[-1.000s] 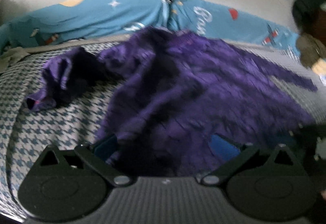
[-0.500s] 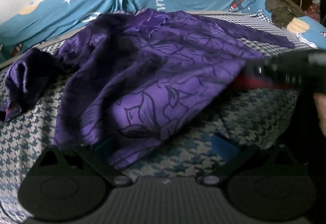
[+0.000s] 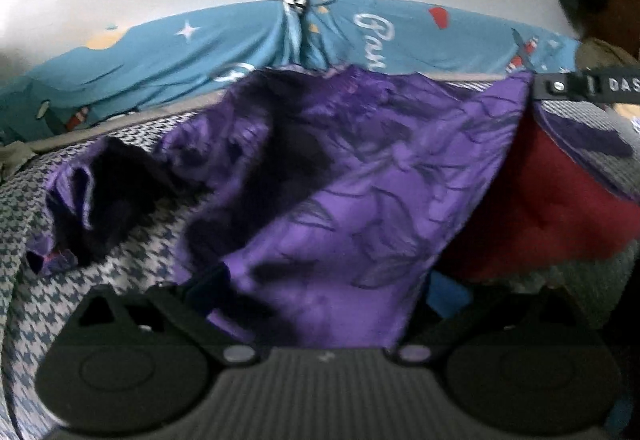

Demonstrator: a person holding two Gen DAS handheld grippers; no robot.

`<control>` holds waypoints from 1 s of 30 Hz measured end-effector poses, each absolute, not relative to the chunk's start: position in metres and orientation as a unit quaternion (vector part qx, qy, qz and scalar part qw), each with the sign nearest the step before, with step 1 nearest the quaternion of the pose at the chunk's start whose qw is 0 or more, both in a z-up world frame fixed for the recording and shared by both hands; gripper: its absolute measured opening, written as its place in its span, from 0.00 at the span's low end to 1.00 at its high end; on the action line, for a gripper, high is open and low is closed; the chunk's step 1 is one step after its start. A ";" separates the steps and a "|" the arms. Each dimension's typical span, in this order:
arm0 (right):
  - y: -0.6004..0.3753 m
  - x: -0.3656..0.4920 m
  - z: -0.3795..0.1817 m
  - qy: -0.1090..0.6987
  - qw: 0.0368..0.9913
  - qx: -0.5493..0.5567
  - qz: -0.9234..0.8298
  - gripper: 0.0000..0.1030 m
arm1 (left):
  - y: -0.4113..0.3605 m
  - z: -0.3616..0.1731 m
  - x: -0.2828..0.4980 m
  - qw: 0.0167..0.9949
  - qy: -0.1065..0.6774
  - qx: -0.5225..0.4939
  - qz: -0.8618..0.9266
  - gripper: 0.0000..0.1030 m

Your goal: Fold clothes

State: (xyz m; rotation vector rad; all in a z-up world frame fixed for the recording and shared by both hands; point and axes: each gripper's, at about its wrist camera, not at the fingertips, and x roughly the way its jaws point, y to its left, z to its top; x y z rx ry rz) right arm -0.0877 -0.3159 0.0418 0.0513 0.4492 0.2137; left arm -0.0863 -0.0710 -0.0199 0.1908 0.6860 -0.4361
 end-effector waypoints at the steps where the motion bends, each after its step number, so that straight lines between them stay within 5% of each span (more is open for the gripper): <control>1: -0.318 -0.082 0.042 0.222 0.969 0.025 0.105 0.06 | -0.071 -0.019 -0.081 0.916 0.332 0.093 -0.206 1.00; 20: -0.349 0.011 0.015 0.237 0.967 0.077 0.059 0.06 | -0.073 -0.028 0.029 0.915 0.336 0.179 -0.135 1.00; 30: -0.357 0.004 0.012 0.257 0.960 0.088 0.065 0.20 | -0.064 -0.037 0.079 0.916 0.350 0.171 -0.096 1.00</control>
